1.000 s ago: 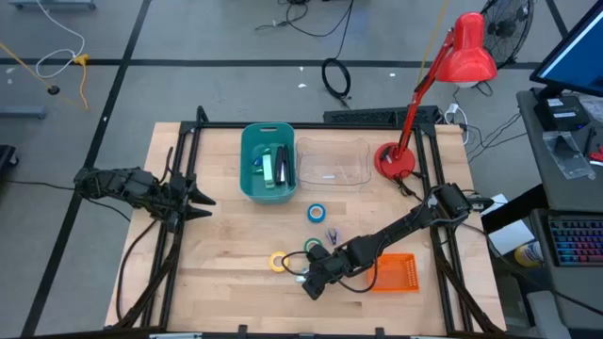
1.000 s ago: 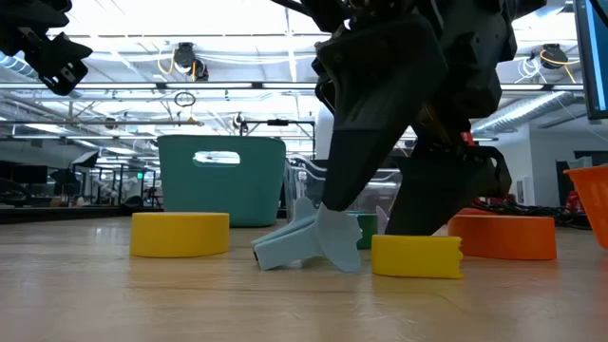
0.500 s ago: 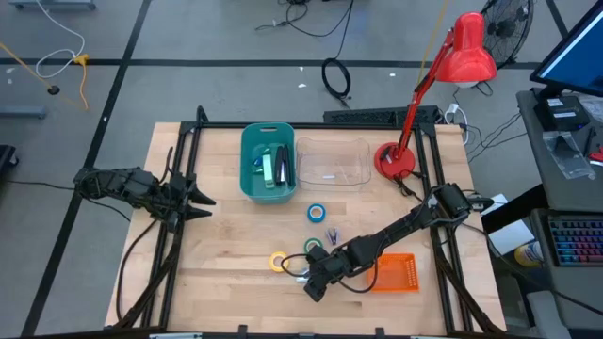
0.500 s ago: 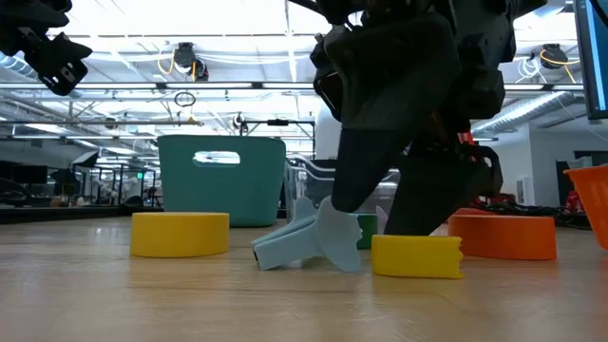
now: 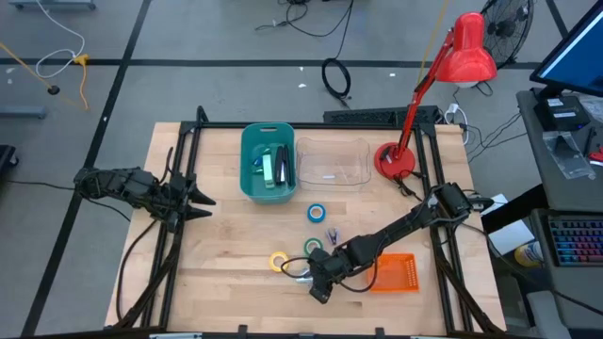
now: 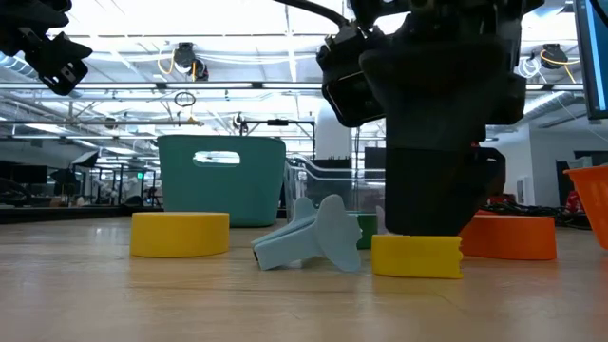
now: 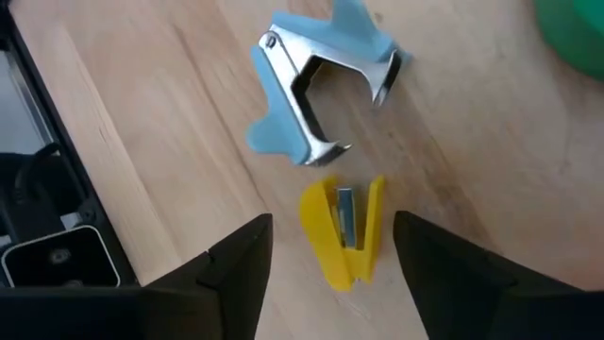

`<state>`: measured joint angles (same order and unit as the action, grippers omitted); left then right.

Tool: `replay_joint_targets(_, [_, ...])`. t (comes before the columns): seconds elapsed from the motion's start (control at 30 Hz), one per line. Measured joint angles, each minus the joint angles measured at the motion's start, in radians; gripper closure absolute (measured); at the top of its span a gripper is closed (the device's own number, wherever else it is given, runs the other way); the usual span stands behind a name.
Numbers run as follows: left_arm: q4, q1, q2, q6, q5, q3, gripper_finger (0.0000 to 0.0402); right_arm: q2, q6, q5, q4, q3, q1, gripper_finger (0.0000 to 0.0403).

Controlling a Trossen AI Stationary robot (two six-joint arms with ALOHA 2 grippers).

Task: Pick and place Stapler, Stapler remover, tape
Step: Put the small yellow stapler into the blue bin

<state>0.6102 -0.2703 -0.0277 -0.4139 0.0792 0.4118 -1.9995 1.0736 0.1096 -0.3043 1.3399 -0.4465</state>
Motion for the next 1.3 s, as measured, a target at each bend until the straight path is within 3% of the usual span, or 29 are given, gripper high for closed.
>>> replay_joint_targets(0.23, [0.0, 0.0, 0.0, 0.002, 0.0, 0.0, 0.0222, -0.011, -0.019, 0.008, 0.015, 0.0, 0.0, 0.0214])
replay_joint_targets(0.47, [0.0, 0.0, 0.0, 0.01, 0.001, 0.0, 0.0222, -0.072, -0.012, 0.123, 0.07, 0.003, 0.013, 0.0231])
replay_joint_targets(1.3, [0.0, 0.0, 0.0, 0.009, 0.001, 0.0, 0.0222, -0.078, 0.019, 0.026, 0.04, 0.0, 0.014, 0.0313])
